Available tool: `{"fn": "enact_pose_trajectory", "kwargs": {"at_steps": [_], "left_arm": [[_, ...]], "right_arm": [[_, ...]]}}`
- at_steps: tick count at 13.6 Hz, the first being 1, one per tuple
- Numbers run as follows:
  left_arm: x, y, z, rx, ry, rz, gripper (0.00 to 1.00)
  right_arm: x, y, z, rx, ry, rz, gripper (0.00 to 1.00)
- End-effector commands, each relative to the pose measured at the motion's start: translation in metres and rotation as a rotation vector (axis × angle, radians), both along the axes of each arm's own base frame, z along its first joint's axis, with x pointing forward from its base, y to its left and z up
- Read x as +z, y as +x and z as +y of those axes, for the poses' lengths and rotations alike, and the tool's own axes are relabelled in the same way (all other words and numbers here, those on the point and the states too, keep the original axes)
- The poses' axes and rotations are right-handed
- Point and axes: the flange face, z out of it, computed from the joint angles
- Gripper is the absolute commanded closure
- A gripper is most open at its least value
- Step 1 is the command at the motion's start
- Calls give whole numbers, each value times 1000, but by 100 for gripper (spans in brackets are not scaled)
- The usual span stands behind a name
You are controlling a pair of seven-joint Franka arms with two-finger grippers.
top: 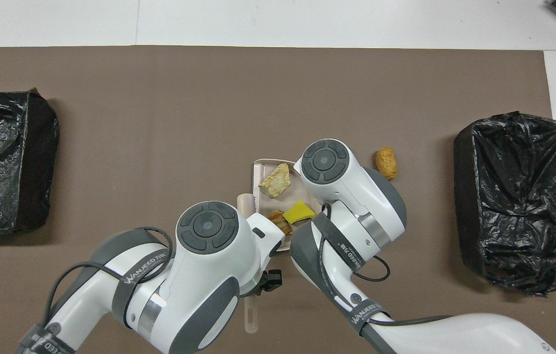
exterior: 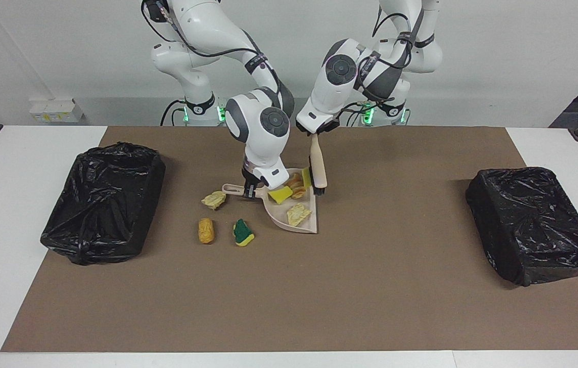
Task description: Sweep and dump trash in bin
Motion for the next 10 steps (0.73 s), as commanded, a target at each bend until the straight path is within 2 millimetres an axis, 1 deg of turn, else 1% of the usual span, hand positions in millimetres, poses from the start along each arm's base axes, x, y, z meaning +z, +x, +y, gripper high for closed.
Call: {"fn": "enact_pose_trajectory", "kwargs": {"at_steps": [1, 4, 5, 7, 9, 10], "left_arm": [[10, 5, 1, 55, -32, -44, 100], [22, 12, -4, 103, -57, -87, 100], [30, 16, -8, 134, -74, -113, 100], [35, 20, -15, 204, -101, -158, 100], [32, 17, -14, 186, -86, -142, 100], [26, 13, -5, 166, -54, -112, 100]], "right_arm": [[1, -8, -3, 8, 19, 1, 100], [1, -8, -3, 7, 19, 2, 100], [1, -8, -3, 7, 19, 2, 100], [1, -8, -3, 7, 19, 2, 100], [1, -8, -3, 7, 19, 2, 100], [1, -8, -3, 8, 19, 2, 100]]}}
